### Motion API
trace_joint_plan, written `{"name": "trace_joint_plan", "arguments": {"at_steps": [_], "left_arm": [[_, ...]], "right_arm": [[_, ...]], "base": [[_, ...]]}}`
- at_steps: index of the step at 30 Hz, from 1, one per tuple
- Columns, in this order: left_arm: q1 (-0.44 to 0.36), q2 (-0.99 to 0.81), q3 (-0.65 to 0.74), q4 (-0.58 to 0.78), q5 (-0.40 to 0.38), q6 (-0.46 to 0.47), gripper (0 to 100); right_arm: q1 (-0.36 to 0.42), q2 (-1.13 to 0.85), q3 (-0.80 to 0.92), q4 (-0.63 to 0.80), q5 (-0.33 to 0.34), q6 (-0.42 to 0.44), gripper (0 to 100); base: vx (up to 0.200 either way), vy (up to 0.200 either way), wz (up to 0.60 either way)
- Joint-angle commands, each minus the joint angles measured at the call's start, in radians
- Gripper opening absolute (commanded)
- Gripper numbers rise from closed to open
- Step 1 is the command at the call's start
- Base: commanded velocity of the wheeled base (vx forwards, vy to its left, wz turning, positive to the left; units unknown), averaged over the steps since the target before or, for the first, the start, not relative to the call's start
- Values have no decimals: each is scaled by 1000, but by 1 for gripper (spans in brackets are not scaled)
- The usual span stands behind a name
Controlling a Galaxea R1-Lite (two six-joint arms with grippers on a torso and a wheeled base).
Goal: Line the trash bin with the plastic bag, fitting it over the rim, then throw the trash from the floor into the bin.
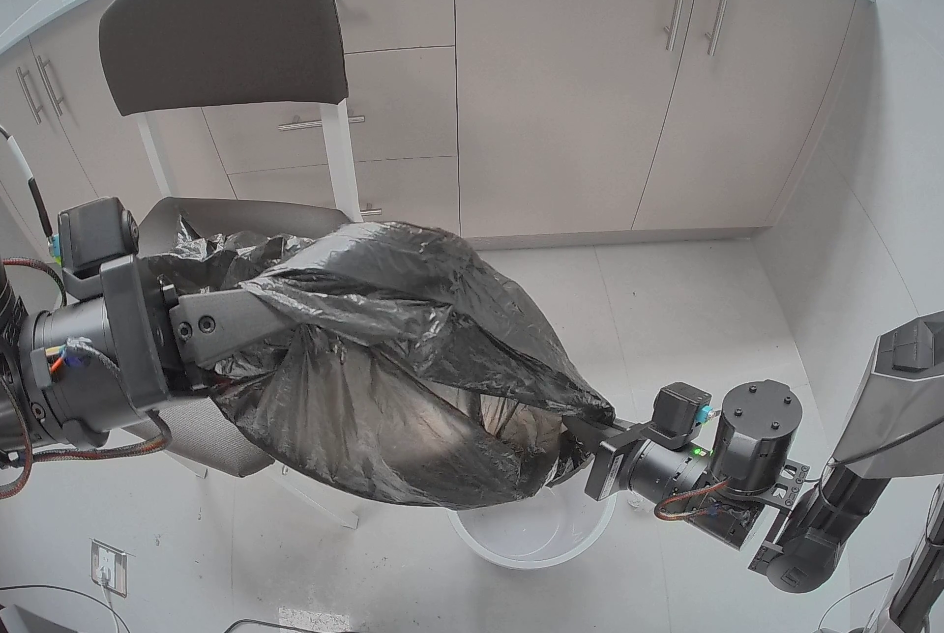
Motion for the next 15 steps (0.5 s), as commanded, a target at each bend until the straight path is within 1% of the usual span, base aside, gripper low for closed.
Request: {"name": "trace_joint_plan", "arguments": {"at_steps": [1, 4, 7, 12, 15], "left_arm": [[0, 0, 1, -1, 0, 1, 0], [0, 0, 2, -1, -3, 1, 0], [0, 11, 10, -4, -3, 3, 0], [0, 77, 28, -17, 0, 16, 0], [0, 137, 28, -19, 0, 18, 0]], "right_arm": [[-15, -37, 3, -18, 0, -20, 0], [-35, -66, 0, -9, 0, -27, 0], [-43, -121, -3, 48, 3, -27, 0], [-42, -275, -17, 209, 15, -29, 0], [-42, -382, -43, 332, 40, -18, 0]], "base": [[0, 0, 0], [0, 0, 0], [0, 0, 0], [0, 0, 0], [0, 0, 0]]}}
